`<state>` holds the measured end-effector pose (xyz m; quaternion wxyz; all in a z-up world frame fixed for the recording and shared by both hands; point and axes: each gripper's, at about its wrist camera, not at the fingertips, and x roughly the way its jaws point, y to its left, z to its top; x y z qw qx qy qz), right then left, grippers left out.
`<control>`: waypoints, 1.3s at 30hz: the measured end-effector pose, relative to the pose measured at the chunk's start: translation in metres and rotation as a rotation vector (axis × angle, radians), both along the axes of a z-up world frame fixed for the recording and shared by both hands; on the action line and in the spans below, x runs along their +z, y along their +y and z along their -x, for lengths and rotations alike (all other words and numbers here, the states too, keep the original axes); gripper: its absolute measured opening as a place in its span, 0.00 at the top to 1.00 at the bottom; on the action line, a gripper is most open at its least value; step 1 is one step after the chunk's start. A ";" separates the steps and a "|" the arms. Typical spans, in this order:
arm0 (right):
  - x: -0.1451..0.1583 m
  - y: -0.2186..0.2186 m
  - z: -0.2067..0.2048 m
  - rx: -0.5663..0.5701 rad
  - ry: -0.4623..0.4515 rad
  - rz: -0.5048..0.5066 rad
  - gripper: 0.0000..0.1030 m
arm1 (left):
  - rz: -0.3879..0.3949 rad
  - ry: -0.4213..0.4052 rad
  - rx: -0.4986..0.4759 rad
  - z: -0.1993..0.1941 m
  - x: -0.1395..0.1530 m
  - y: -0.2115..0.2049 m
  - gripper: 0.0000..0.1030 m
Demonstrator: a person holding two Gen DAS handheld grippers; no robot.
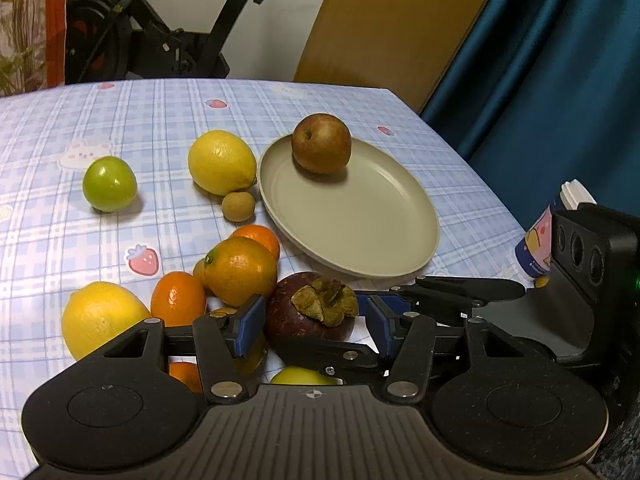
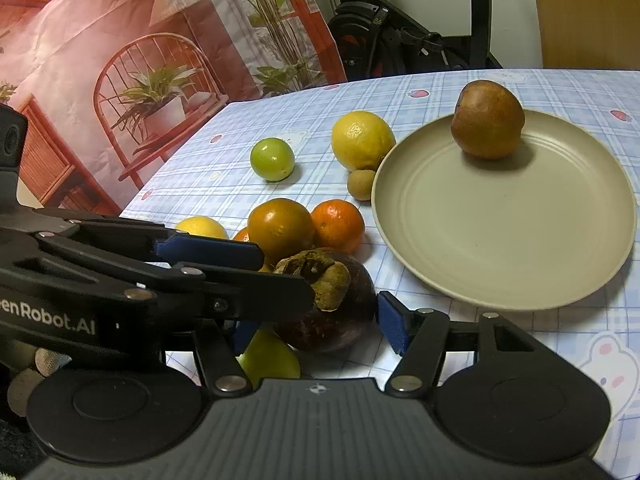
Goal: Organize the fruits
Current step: 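Move the left tool to the dark mangosteen and close on it, then lift the mangosteen with the left tool and carry it toward the plate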
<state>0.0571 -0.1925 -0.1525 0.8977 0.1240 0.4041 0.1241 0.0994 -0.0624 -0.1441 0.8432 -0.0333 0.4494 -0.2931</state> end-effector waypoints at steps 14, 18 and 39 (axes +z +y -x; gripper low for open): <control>-0.002 0.000 0.002 -0.001 0.006 -0.010 0.37 | 0.015 0.033 0.000 -0.011 -0.008 -0.003 0.44; -0.002 -0.001 0.001 -0.004 0.009 -0.017 0.38 | 0.016 0.036 -0.001 -0.012 -0.008 -0.003 0.43; -0.004 -0.009 0.000 -0.042 0.006 -0.071 0.38 | 0.009 0.024 -0.012 -0.015 -0.010 -0.007 0.43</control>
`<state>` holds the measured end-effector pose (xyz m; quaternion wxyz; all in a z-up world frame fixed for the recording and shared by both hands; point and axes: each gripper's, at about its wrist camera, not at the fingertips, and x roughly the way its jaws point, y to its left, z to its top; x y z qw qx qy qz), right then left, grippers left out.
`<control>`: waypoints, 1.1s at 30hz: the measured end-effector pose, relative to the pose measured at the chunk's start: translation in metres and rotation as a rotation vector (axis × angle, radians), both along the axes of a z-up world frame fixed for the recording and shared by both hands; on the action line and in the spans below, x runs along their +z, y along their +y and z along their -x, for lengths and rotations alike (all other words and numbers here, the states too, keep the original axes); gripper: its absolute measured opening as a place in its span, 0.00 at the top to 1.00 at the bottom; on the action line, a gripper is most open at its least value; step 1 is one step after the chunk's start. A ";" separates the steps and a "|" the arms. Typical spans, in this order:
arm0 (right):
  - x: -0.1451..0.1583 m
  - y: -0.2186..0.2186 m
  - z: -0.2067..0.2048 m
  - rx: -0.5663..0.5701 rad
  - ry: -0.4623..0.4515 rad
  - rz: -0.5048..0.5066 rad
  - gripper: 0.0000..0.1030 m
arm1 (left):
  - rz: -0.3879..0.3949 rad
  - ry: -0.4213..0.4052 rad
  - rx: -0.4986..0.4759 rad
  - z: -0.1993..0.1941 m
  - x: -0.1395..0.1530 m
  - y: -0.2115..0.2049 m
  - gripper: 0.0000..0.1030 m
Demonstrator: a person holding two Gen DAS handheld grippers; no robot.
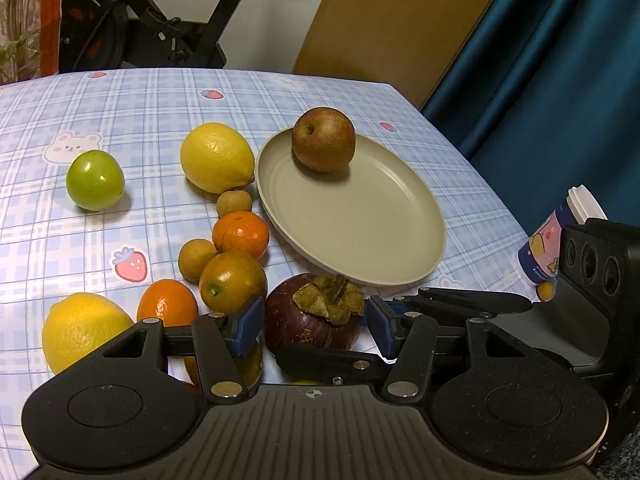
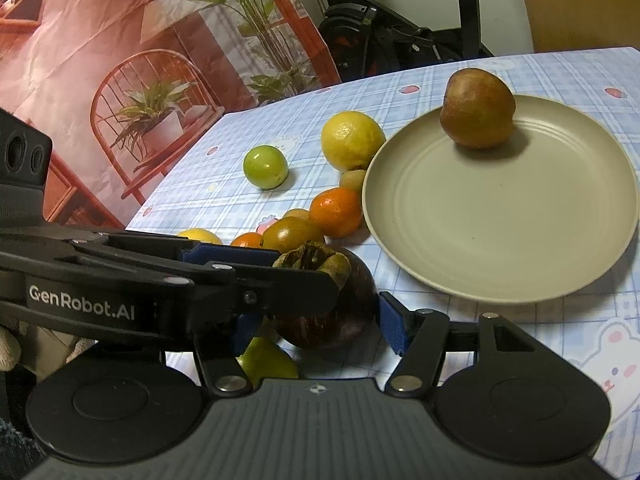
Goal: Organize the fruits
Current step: 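Lift the mangosteen with the left tool and carry it toward the plate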
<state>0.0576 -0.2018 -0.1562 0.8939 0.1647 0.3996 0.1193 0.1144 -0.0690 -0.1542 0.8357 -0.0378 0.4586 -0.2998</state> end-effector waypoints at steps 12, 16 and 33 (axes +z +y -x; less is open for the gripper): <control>0.011 -0.002 0.005 -0.023 -0.046 0.013 0.38 | 0.031 -0.024 0.005 0.001 0.006 0.000 0.43; 0.015 -0.001 0.007 -0.028 -0.057 0.021 0.38 | 0.042 -0.041 0.006 0.002 0.010 -0.001 0.43; 0.033 -0.019 0.004 -0.068 -0.125 0.064 0.38 | 0.045 -0.104 -0.022 -0.015 0.026 -0.024 0.43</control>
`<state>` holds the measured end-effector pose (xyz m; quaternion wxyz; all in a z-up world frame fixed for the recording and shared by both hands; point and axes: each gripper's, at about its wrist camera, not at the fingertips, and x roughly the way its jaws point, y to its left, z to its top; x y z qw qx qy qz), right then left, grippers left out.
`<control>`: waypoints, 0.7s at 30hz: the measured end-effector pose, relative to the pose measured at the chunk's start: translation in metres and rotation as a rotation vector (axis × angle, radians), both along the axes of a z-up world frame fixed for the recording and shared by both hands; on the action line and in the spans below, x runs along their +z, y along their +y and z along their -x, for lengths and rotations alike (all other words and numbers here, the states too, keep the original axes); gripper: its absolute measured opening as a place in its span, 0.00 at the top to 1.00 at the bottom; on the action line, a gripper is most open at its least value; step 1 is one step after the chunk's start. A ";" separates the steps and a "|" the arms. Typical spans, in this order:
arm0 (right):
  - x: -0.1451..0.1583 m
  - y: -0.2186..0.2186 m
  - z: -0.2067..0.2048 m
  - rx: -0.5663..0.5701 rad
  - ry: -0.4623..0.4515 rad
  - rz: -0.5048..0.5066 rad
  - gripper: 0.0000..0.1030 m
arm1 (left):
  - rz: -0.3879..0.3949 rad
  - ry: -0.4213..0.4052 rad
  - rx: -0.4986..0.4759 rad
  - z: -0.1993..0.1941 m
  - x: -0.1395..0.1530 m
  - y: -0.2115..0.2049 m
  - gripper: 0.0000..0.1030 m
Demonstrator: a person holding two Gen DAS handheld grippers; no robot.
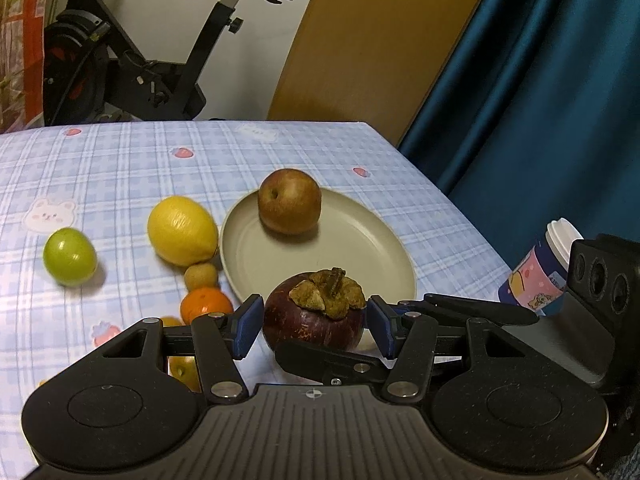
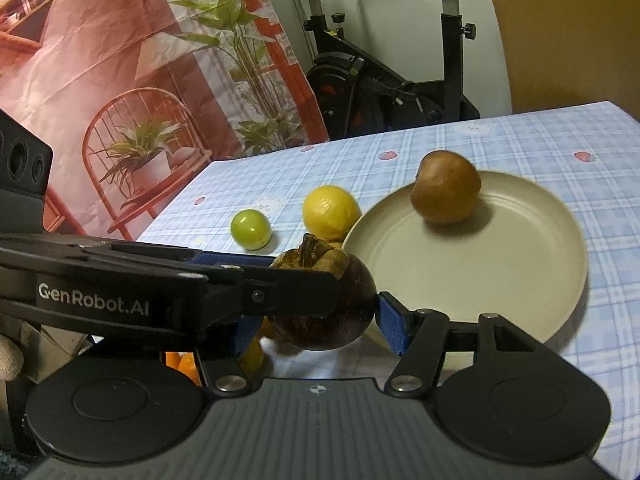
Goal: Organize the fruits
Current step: 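Lift the mangosteen with the left tool and carry it toward the plate, then lower the mangosteen beside the apple and open the left tool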
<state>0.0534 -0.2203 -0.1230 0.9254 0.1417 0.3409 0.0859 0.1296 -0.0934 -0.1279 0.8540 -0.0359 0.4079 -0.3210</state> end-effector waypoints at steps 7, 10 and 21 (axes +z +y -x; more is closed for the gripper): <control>-0.003 -0.011 -0.017 -0.023 -0.007 0.019 0.38 | 0.008 0.007 0.018 -0.024 -0.010 -0.009 0.43; -0.006 -0.016 -0.029 -0.029 -0.007 0.026 0.38 | 0.005 0.007 0.023 -0.037 -0.014 -0.013 0.43; -0.019 -0.026 -0.065 -0.013 -0.007 0.102 0.38 | 0.007 0.039 0.047 -0.068 -0.028 -0.020 0.42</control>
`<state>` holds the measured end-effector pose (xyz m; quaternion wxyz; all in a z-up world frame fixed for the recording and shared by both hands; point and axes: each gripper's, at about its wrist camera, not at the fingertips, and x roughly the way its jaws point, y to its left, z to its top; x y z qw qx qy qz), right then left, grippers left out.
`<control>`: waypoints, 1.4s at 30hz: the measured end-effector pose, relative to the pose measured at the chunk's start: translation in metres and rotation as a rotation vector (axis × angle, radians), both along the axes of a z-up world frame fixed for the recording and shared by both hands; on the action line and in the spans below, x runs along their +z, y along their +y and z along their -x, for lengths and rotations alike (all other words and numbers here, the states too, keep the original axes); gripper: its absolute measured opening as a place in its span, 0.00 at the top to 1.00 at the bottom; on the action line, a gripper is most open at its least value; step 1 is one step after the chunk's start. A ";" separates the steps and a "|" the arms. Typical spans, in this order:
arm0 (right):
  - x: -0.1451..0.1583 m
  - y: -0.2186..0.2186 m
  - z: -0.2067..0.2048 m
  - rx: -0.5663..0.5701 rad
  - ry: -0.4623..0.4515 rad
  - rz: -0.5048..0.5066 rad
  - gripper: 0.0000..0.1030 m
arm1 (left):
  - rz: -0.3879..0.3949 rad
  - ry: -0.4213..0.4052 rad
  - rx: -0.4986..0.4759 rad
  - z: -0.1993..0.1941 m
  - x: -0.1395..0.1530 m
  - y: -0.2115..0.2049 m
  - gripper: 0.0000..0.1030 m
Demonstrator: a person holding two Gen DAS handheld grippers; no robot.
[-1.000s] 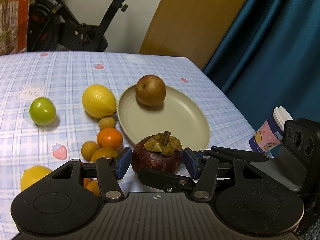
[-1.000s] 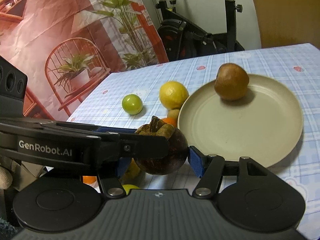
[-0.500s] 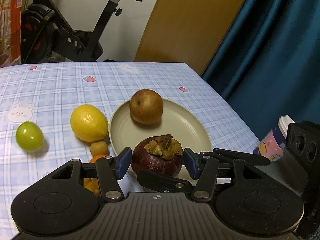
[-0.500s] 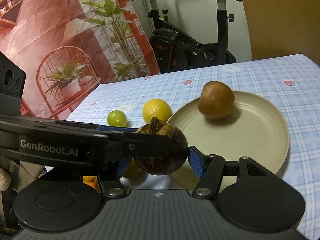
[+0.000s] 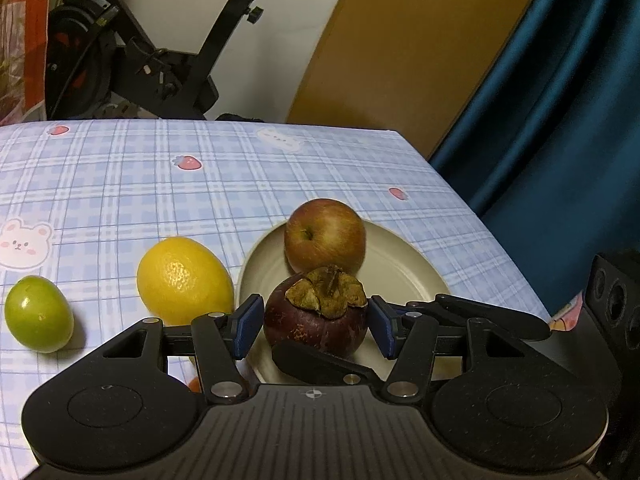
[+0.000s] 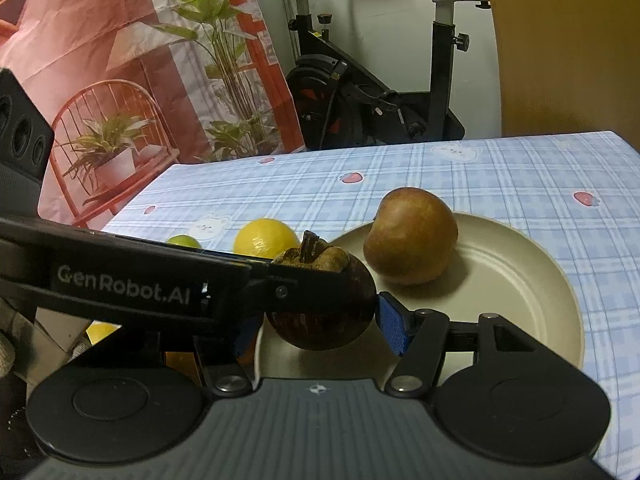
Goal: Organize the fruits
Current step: 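Lower the mangosteen beside the apple and open the left tool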
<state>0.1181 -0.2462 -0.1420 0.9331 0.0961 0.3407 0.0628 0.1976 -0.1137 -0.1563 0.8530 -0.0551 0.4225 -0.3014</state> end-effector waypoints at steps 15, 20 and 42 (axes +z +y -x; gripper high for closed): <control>-0.013 0.005 -0.015 0.032 -0.011 0.069 0.38 | 0.005 0.009 0.049 -0.011 -0.006 0.004 0.43; -0.015 0.006 -0.017 0.034 -0.021 0.086 0.38 | 0.007 -0.003 0.064 -0.012 -0.002 0.008 0.43; 0.007 0.008 0.000 -0.014 -0.016 0.051 0.30 | -0.106 -0.088 0.132 0.022 0.035 0.039 0.37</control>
